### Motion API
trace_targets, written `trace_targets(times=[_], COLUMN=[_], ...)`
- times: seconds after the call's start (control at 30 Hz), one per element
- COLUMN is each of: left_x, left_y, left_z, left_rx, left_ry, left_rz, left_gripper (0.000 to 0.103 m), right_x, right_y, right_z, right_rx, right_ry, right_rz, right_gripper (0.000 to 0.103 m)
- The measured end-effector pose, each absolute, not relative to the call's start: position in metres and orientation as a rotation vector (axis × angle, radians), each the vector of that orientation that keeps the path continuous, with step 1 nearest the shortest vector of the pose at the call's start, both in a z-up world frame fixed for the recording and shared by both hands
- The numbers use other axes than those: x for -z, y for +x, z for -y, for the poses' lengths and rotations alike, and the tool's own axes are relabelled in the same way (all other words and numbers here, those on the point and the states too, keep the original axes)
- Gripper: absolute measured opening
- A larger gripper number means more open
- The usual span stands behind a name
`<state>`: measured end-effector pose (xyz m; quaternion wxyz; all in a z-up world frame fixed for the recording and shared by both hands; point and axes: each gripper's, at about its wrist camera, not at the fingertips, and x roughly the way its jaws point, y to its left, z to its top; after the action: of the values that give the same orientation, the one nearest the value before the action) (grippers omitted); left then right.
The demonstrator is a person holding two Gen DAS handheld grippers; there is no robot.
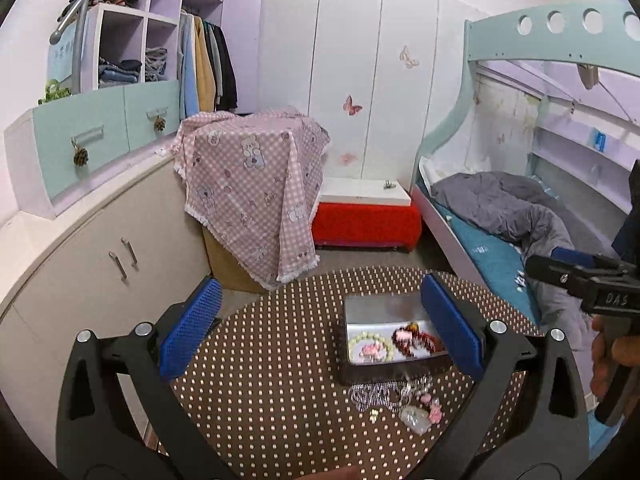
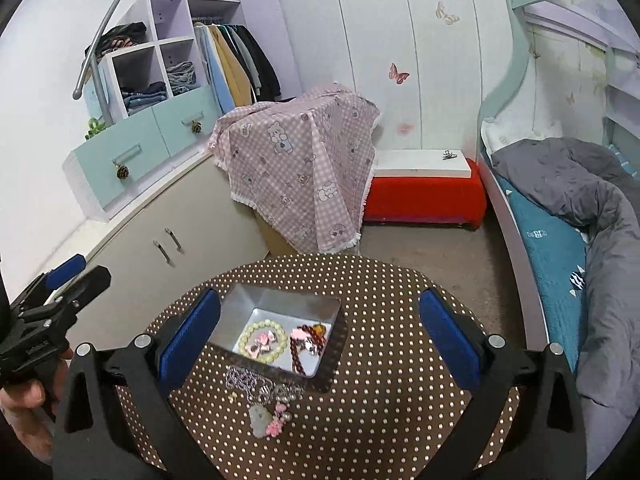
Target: Organize jewelry
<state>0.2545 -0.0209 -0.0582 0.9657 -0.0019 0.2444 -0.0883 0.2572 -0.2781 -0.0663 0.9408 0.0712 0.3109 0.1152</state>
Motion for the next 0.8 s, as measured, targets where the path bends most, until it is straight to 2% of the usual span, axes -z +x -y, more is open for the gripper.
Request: trace_targets(times=[0.37, 0.6, 0.8], left_x=[0.121, 0.165, 0.189], left_y=[0.255, 0.27, 0.288], left_z=[0.035, 0.06, 0.072], left_rx=[0.209, 0.245, 0.25], left_ry=[0.009, 0.048, 0.06], left_rz=[-0.66, -0.779, -0.846], left_gripper=[0.097, 0.097, 0.089], right_x=[0.095, 0.132, 0.157], right_y=[0.235, 0.227, 0.22], right_z=[0.279, 0.28, 0.283], right_rx=[-0.232, -0.223, -0.224], right_ry=[0.144, 0.145, 0.153], right_rz=[-0.689, -0.777, -0.838], right_gripper=[0.095, 0.095, 0.095])
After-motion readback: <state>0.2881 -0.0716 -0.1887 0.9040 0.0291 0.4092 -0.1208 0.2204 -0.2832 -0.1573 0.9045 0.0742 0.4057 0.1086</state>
